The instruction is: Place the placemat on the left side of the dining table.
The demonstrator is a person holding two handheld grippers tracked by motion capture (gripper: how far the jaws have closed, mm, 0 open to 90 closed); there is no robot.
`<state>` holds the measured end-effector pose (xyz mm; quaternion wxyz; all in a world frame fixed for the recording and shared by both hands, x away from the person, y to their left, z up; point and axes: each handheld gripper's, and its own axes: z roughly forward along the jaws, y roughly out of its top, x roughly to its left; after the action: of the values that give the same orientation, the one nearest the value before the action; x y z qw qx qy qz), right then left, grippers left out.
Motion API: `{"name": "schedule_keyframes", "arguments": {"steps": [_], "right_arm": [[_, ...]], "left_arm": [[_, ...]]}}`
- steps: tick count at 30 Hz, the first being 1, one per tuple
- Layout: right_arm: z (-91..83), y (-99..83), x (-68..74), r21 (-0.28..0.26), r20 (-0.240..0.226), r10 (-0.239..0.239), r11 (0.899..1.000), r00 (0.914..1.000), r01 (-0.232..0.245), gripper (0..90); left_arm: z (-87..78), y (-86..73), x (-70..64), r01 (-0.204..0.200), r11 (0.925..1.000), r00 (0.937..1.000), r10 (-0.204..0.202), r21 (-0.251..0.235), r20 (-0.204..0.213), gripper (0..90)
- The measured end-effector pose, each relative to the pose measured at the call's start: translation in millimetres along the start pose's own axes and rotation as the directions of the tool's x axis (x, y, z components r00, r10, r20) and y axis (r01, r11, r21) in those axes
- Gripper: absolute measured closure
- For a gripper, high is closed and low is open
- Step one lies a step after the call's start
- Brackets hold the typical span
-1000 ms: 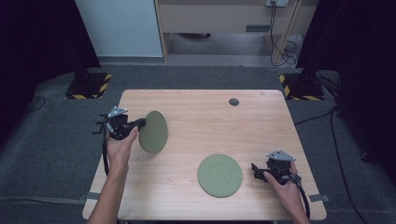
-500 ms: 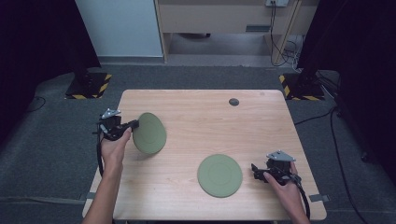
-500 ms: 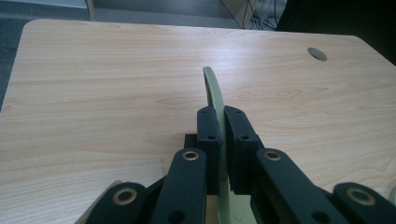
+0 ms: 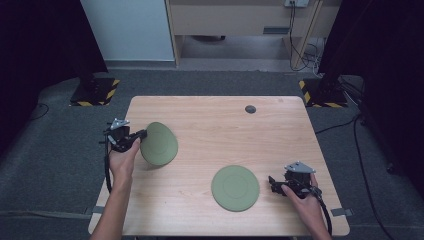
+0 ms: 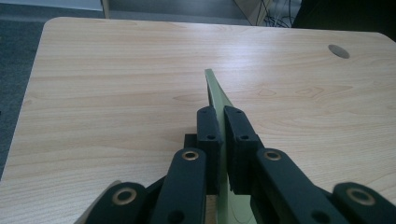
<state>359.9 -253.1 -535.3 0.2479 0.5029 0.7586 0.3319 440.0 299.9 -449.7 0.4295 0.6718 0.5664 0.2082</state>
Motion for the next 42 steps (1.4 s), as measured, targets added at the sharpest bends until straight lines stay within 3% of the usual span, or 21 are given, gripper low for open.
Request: {"name": "schedule_keyframes", "arguments": {"steps": [11,14,26,42], "right_arm": [[0.1,-0.1,-0.4,0.000,-0.001,-0.003,1.000,1.0000,0.003,4.5],[-0.1,-0.1,-0.3,0.000,-0.003,-0.001,1.000,1.0000,0.001,4.5],[0.2,-0.5,-0.1,0.004,-0.004,-0.002,1.000,1.0000,0.002,4.6],[2.0,-0.8,0.5,0.025,-0.007,0.003,1.000,1.0000,-0.003,4.5]], "left_arm": [[4.3,-3.5,4.4,-0.013,0.9996,0.9997,0.013,0.024,-0.019,85.4],[7.6,-5.0,5.7,-0.032,0.9986,0.9987,0.034,0.042,-0.038,85.4],[15.5,-17.8,20.2,0.008,0.9985,0.9981,-0.004,0.054,-0.061,85.3],[29.9,-27.9,38.1,0.028,0.9951,0.9969,-0.020,0.095,-0.076,82.9]]}}
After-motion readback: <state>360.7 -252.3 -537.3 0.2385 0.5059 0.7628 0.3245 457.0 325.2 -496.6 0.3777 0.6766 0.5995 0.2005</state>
